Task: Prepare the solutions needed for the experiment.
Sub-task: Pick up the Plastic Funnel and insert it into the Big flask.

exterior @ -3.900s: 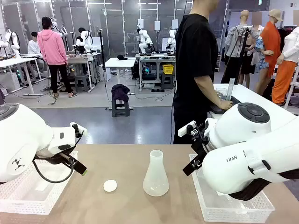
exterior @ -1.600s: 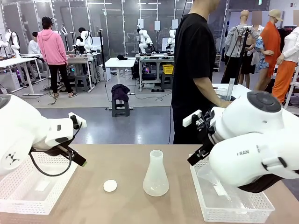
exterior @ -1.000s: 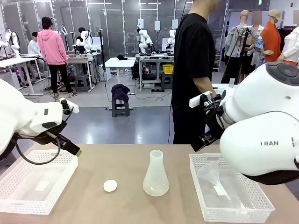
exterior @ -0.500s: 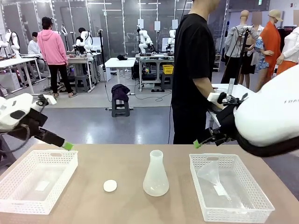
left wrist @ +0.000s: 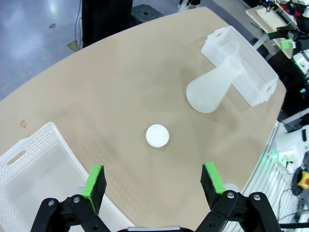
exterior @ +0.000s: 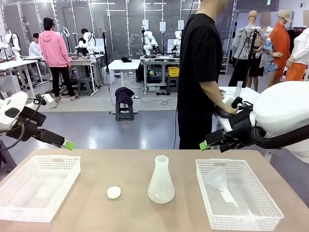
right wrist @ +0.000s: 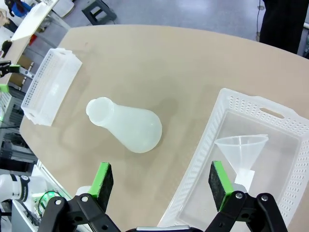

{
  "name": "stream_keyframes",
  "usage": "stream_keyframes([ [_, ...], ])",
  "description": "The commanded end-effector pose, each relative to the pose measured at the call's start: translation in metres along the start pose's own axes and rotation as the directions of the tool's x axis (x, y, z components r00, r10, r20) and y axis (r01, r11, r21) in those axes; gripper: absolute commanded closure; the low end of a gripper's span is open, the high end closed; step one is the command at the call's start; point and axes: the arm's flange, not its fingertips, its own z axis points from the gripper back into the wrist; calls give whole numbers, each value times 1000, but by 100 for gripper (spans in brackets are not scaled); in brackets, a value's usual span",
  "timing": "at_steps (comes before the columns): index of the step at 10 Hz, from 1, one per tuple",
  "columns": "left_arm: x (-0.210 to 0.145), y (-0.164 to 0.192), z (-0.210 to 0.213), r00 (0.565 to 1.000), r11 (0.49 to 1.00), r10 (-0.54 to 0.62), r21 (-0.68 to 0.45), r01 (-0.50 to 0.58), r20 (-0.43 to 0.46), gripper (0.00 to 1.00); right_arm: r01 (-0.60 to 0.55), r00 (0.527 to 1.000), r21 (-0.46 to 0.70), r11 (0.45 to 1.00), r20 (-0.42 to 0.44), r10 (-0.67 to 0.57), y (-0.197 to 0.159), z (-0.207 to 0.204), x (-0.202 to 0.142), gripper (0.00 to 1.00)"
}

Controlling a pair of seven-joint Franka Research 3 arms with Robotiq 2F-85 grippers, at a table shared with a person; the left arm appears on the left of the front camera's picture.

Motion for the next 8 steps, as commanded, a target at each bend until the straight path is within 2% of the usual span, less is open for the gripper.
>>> stream_keyframes([
  [1, -4, -2, 0, 1000, 1000, -17, 2, 17, -1, 0, -7, 1000, -18, 1000, -9, 7, 3, 1, 2, 0],
  [2, -4, -2, 0, 1000, 1000, -17, 2, 17, -1, 0, 0, 1000, 0, 1000, 0, 0, 0, 0, 0, 0],
  [3, 0, -1, 0, 1000, 1000, -2, 13, 2, -5, 0, 77, 997, 83, 994, 25, -79, -5, -13, 11, 0],
  [4, 5, 15, -8, 999, 993, 24, -114, -21, 24, 0, 120, 991, 187, 975, 43, -130, -10, -21, 15, 0],
  [6, 9, 33, -22, 997, 959, 43, -282, -24, 62, 0, 219, 968, 332, 917, 44, -247, -24, -32, 19, 0],
  [8, 10, 43, -35, 991, 902, 63, -432, -7, 116, 0, 260, 950, 394, 881, 60, -308, -35, -38, 21, 0],
])
